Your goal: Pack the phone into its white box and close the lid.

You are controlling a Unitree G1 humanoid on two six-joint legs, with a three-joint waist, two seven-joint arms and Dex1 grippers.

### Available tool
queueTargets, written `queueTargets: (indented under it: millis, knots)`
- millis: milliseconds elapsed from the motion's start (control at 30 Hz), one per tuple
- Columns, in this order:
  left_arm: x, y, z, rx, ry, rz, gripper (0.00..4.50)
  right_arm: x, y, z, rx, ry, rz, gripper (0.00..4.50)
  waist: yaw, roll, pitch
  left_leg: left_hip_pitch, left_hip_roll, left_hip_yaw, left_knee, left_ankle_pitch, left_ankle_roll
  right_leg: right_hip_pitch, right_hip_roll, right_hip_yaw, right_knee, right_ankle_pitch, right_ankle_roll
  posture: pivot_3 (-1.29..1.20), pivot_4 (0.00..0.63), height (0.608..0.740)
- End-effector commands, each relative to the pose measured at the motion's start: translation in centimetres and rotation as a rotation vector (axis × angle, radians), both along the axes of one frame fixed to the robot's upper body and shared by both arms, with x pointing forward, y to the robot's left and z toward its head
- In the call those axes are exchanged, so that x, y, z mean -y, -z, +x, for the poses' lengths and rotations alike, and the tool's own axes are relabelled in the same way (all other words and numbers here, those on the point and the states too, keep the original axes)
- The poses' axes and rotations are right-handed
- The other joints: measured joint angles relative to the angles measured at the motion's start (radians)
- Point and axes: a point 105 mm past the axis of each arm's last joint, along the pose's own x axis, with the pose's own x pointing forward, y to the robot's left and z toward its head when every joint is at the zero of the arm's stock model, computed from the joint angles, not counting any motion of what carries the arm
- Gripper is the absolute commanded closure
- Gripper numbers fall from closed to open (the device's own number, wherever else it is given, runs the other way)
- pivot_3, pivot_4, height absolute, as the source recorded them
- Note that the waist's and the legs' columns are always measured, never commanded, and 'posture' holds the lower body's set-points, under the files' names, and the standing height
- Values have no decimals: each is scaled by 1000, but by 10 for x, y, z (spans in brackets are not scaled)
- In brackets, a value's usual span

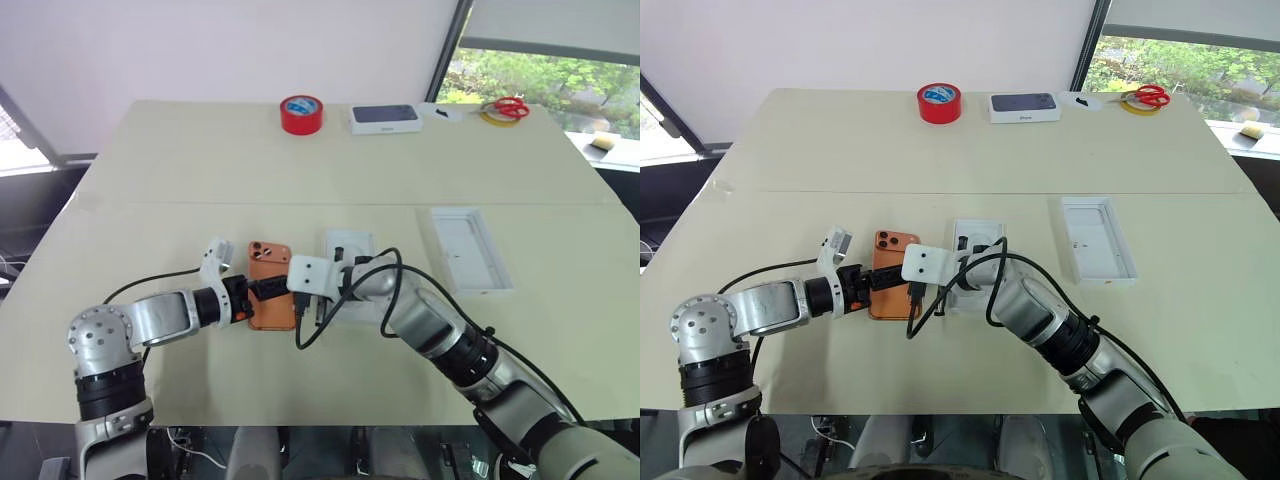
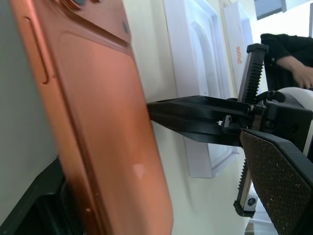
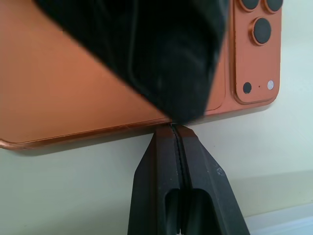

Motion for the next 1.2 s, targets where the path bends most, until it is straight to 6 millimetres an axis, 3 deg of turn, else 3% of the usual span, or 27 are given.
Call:
queueTargets:
  millis: [33,100,167,200,300,667,833,1000,1100,1200]
  knots:
    - [-5,-1,-1,-1,-15,-7,30,-5,-2,-4,4,-24,11,4500,-9,0,0,0,0,0,0,0,0,0,0,0,0,0,0,0,150,730]
    - [-10,-1,1,-6,-32,1,30,-5,-2,-4,5,-23,11,4500,-11,0,0,0,0,0,-1,0,0,0,0,0,0,0,0,0,150,730]
    - [-16,-2,3,-9,-59,-9,534,-5,-2,-4,6,-22,10,4500,-11,0,0,0,0,0,-2,0,-1,-1,0,0,0,0,0,0,150,730]
    - [-19,-2,3,-12,-64,-8,819,-5,-2,-4,6,-21,10,4500,-12,0,0,0,0,0,-3,1,-1,-1,0,0,0,0,0,0,150,730]
    - [-21,-2,3,-18,-66,4,2241,-5,-1,-4,6,-21,8,4500,-12,0,0,0,0,0,-5,1,-2,-2,0,0,-2,0,0,0,150,730]
    - [-35,5,0,-71,-118,-31,2241,-4,-1,-2,13,-17,8,4500,-12,0,0,1,0,0,-11,4,-6,-2,1,0,-8,0,-1,0,150,730]
    - [-36,1,-1,-69,-134,-77,4466,2,-23,6,69,3,56,4500,-10,-1,0,1,0,0,-11,3,-5,-2,1,-1,-9,1,-1,0,150,730]
    - [-27,-29,6,1,-141,-214,4489,23,-91,-2,185,0,314,4500,-6,-1,2,0,1,0,-12,3,-4,-2,1,-1,-10,1,-2,0,150,730]
    - [-15,-42,11,26,-134,-275,4489,47,-101,-13,184,11,360,4500,-2,-1,2,-3,0,0,-12,4,-6,-1,1,-1,-12,1,-2,0,150,730]
    - [15,-54,17,37,-82,-330,4489,87,-98,-27,60,87,429,4500,18,-2,3,-3,-1,0,-13,4,-6,2,1,-1,-14,1,-2,0,150,730]
